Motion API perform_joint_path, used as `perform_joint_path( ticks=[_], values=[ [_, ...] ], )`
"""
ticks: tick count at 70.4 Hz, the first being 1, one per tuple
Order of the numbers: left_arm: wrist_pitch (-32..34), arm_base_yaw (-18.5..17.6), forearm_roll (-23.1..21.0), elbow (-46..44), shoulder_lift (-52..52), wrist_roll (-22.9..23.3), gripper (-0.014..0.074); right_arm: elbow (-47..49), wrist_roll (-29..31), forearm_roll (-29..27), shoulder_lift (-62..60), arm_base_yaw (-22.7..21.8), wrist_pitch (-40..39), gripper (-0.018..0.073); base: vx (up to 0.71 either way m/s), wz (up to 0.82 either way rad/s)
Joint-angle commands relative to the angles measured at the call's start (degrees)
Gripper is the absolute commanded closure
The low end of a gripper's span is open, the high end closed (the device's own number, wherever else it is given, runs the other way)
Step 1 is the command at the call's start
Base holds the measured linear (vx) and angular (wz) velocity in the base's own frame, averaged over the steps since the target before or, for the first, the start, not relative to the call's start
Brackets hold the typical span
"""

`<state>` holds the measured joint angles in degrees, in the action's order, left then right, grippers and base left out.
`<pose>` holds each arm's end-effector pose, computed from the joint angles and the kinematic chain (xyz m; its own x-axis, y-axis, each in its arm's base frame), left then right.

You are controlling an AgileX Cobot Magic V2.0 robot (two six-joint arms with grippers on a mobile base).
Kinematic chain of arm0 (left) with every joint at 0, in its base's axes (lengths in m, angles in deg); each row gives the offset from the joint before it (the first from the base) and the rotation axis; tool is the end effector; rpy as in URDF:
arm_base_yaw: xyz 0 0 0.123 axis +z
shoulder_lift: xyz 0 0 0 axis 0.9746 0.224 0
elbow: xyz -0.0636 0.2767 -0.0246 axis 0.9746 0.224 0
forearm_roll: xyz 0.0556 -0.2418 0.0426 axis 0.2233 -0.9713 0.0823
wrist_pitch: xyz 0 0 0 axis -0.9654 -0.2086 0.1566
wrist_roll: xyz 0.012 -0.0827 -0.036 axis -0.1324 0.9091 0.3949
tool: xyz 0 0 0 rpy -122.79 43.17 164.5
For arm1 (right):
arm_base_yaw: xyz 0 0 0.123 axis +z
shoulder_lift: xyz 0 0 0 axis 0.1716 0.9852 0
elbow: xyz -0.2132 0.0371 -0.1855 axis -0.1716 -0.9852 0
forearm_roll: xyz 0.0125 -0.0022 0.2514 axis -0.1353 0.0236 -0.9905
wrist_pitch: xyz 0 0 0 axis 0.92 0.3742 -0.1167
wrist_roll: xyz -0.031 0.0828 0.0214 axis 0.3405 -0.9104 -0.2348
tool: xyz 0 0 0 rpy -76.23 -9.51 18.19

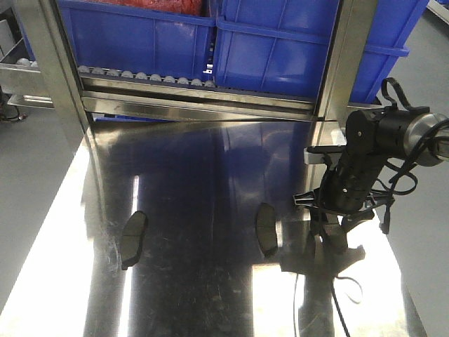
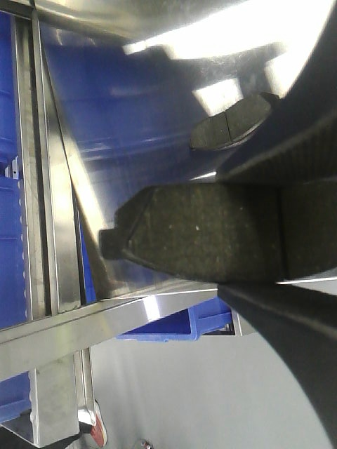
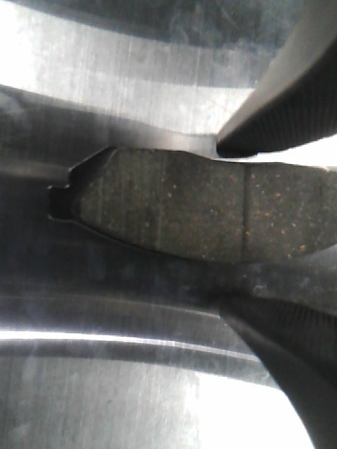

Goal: Move and align brake pads A on conveyor
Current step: 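Close the right gripper on the brake pad and lift it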

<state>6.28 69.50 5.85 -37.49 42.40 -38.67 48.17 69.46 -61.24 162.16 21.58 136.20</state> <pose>0.1076 -0.0162 0.2830 -0.3647 0.1128 -0.9243 0.1743 0.9834 0.0512 0.3689 0.0803 0.1613 -0.9935 -0.1069 -0.0385 -0.1087 0.9930 0.0473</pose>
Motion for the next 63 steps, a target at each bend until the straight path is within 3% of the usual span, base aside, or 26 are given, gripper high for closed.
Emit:
perform_joint_path(
  ticks=[1,19,31,63],
  values=[
    [5.6,-0.1,-0.4,-1.6,0.0,0.1,0.0603,1.6,-0.1,0.2,-2.7,0.0,-1.0,0.0252,0.0,0.0],
    [5.6,-0.1,-0.4,-1.6,0.0,0.1,0.0603,1.6,0.0,0.7,-2.7,0.0,-1.0,0.0575,0.0,0.0],
    [5.6,-0.1,-0.4,-1.6,0.0,0.1,0.0603,0.8,0.0,0.7,-5.1,0.0,-3.1,0.0569,0.0,0.0],
    [5.6,-0.1,-0.4,-1.6,0.0,0.1,0.0603,-19.0,0.4,4.4,-30.9,-0.1,-24.6,0.0569,0.0,0.0]
  ],
)
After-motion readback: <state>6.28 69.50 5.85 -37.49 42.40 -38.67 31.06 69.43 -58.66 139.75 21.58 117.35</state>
